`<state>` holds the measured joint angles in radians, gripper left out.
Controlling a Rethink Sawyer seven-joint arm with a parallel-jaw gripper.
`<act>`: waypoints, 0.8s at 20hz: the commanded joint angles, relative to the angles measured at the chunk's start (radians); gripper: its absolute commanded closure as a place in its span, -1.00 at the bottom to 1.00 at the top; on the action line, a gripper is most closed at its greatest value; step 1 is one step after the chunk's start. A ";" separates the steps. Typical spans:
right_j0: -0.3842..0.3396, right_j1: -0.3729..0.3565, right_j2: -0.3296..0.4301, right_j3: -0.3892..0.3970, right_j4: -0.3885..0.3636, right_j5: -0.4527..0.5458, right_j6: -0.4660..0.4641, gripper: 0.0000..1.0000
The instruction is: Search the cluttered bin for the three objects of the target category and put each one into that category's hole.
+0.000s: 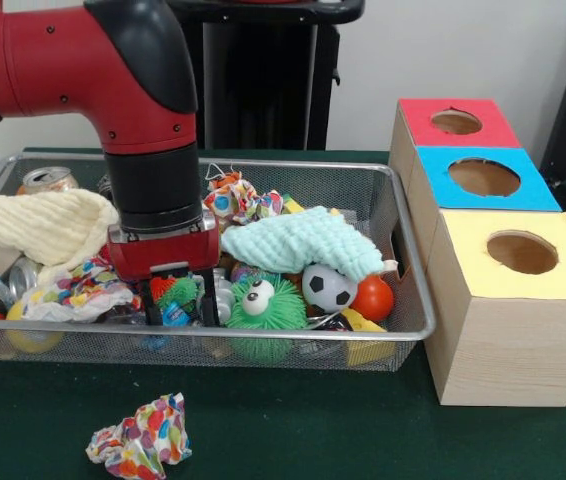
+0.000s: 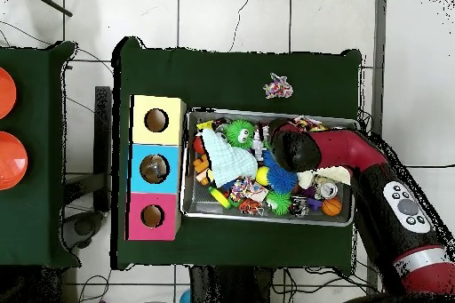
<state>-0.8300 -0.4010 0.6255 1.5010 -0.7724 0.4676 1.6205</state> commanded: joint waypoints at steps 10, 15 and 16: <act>-0.073 0.122 0.226 -0.066 -0.065 0.201 -0.735 -1.00; -0.105 0.143 0.257 -0.074 -0.029 0.229 -0.799 -1.00; -0.112 0.148 0.267 -0.076 -0.018 0.240 -0.818 -1.00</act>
<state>-0.9146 -0.3105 0.7961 1.5007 -0.7963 0.6186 1.1763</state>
